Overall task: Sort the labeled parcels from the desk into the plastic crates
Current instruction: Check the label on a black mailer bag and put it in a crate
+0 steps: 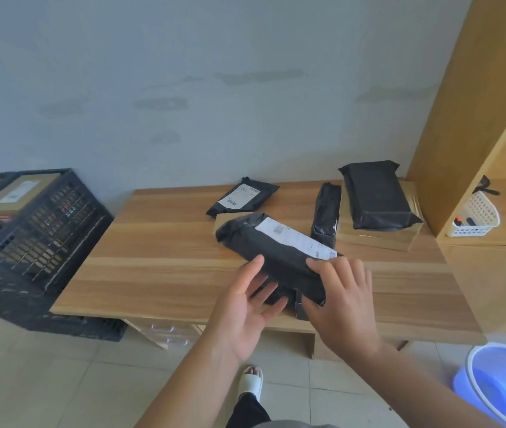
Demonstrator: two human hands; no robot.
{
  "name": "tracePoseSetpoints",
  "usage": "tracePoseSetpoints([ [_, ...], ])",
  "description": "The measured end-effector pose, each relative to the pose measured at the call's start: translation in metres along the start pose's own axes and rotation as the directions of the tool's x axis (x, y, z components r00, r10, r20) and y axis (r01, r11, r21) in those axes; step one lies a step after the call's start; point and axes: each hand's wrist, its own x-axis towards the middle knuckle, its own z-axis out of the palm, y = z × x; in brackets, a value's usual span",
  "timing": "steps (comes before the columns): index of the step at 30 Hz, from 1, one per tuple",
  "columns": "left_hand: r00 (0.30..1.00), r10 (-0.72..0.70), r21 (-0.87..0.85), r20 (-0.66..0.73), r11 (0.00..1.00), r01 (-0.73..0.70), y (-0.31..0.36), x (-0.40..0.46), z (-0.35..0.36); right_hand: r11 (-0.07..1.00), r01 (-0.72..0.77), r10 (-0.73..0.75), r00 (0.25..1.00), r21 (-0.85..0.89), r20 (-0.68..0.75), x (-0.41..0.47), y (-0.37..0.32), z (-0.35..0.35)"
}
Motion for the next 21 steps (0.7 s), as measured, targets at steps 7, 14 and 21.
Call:
tracePoseSetpoints([
  [7, 0.994, 0.017, 0.024, -0.11, 1.0, -0.014, -0.006, 0.001, 0.009, 0.969, 0.233, -0.24, 0.967, -0.082, -0.081, -0.016, -0.007, 0.007],
  [14, 0.991, 0.069, 0.064, -0.111, 0.996, -0.062, -0.01, 0.002, 0.001, 0.968, 0.228, -0.236, 0.969, -0.107, -0.077, -0.027, -0.011, 0.009],
  [21, 0.93, 0.319, -0.004, -0.183, 0.946, -0.325, 0.002, 0.015, -0.005, 0.68, -0.636, 0.558, 0.771, 0.365, 0.306, -0.016, -0.021, -0.023],
])
